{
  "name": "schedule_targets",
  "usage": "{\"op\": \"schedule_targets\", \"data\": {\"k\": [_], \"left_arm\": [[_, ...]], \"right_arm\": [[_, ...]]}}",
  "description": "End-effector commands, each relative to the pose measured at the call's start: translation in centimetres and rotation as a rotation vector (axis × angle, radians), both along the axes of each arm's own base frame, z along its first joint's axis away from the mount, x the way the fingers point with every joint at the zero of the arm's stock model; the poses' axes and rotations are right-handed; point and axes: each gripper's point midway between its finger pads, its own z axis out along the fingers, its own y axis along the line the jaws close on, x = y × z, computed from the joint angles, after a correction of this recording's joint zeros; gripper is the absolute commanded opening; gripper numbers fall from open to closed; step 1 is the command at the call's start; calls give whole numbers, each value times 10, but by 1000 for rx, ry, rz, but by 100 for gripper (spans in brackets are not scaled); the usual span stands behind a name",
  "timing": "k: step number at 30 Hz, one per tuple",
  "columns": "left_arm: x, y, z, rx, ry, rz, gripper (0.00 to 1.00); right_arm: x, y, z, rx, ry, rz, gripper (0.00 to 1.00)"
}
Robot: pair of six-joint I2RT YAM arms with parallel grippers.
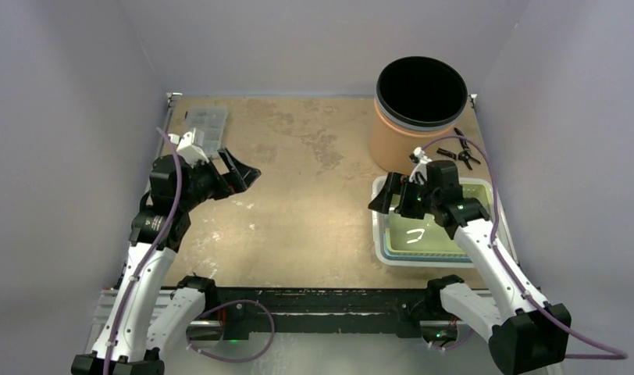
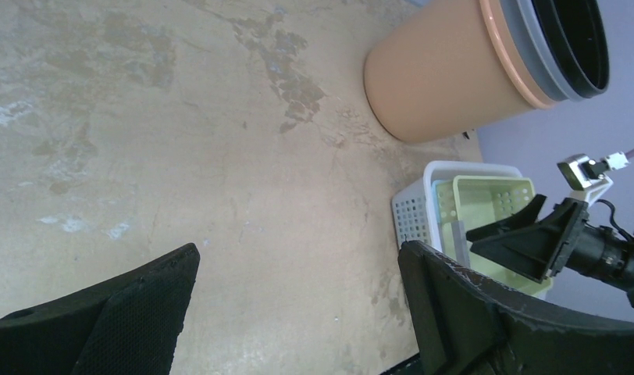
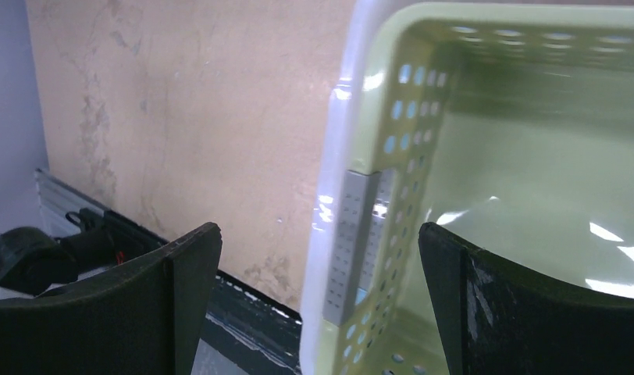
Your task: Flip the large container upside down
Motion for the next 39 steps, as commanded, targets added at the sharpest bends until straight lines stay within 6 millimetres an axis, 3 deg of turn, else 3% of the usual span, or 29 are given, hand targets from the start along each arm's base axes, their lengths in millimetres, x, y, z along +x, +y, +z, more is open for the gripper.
{"op": "schedule_targets", "data": {"k": [1, 8, 14, 19, 27, 34, 36, 39], "left_arm": [[-21, -9, -2, -72, 23, -43, 99], [-41, -16, -16, -125, 83, -81, 99], [-56, -23, -27, -193, 102, -102, 98], [-57, -30, -27, -235, 115, -136, 96], [-58, -41, -23, -363, 54, -175, 95], [-50, -54, -10, -329, 23, -214, 95], [-44, -68, -15, -305, 42, -233, 95], [-41, -111, -32, -231, 97, -299, 92]], "right_arm": [[1, 38, 21, 65, -67, 127, 99], [-14, 94, 58, 186, -149, 282, 99], [-14, 114, 96, 309, -216, 333, 96], [11, 73, 101, 118, -239, 74, 95], [1, -6, 86, -167, -229, -190, 99], [-6, -87, 79, -403, -235, -546, 99], [-6, -96, 74, -428, -209, -610, 99], [-1, -97, 62, -478, -160, -613, 99]]}}
